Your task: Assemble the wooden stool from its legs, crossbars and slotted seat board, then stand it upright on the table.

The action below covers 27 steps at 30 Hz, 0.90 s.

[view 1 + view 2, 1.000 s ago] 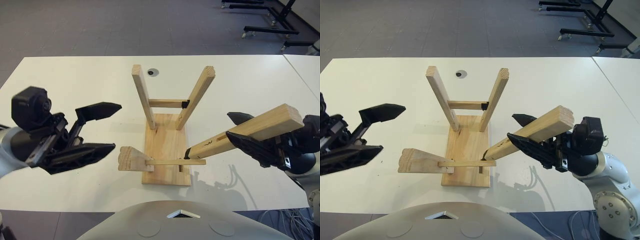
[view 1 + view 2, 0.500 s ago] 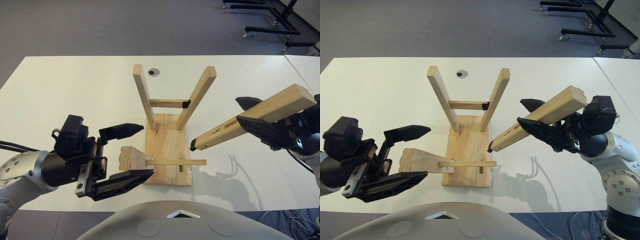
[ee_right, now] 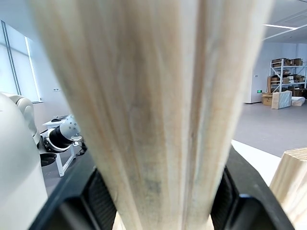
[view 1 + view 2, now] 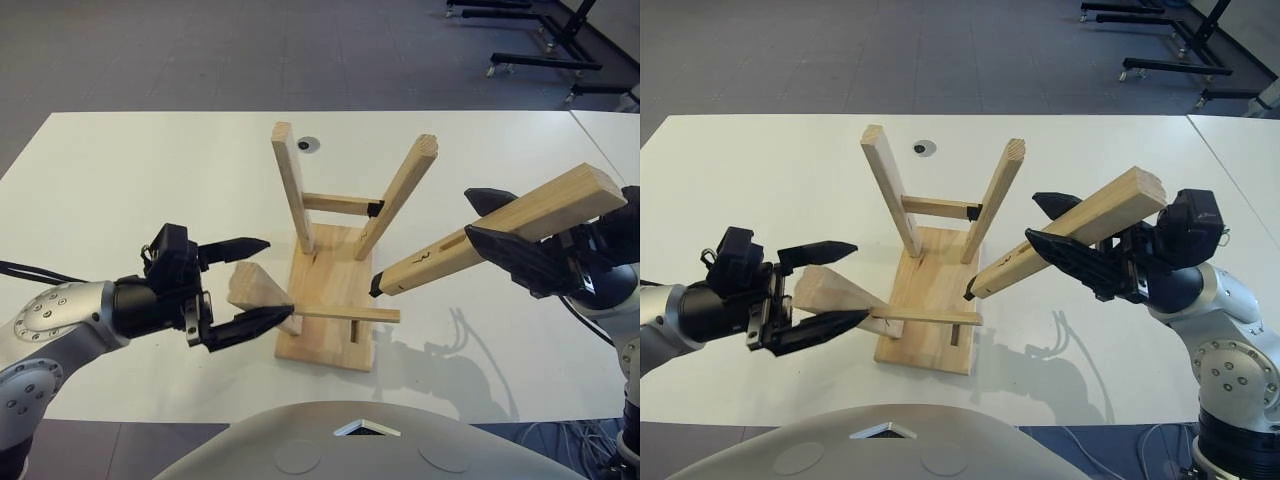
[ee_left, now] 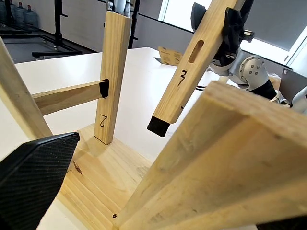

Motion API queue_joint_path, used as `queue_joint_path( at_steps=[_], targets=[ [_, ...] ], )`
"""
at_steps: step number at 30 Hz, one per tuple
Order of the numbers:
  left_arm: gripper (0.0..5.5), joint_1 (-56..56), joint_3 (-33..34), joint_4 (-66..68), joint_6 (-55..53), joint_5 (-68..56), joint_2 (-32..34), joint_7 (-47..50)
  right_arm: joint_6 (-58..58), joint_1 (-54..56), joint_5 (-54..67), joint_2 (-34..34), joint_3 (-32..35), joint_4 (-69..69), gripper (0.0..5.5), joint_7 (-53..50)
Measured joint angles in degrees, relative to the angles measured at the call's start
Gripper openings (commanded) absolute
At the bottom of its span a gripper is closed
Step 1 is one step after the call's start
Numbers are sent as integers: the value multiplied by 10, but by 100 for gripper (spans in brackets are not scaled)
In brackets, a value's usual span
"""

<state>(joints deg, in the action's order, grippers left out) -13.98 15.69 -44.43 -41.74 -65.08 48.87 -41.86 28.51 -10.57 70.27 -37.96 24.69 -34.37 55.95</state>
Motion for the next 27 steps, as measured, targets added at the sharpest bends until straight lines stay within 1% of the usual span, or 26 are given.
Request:
queue_joint_path(
  at_steps=[5,11,17,19,22,24,27],
  targets=[
    [540,23,-2,29,16,28,-1,-21,-5,-12,-5,17,-7,-20,213,-10],
    [540,81,-13,69,19,43,-2,-30,-21,-39,-8,38,-11,-43,213,-17],
    [540,96,4,86,-2,-17,1,-60,-42,-84,-35,57,-32,-87,213,-16],
    [540,105,4,101,-9,-18,9,-76,-65,-99,-80,78,-62,-109,213,-24],
    [540,129,-1,123,-20,-18,17,-93,-108,-126,-177,101,-131,-125,213,-17],
    [540,146,-11,137,-25,-18,18,-102,-139,-143,-230,105,-157,-121,213,-5],
    [540,157,-15,145,-30,-16,18,-112,-170,-158,-265,111,-183,-110,213,7]
  ],
)
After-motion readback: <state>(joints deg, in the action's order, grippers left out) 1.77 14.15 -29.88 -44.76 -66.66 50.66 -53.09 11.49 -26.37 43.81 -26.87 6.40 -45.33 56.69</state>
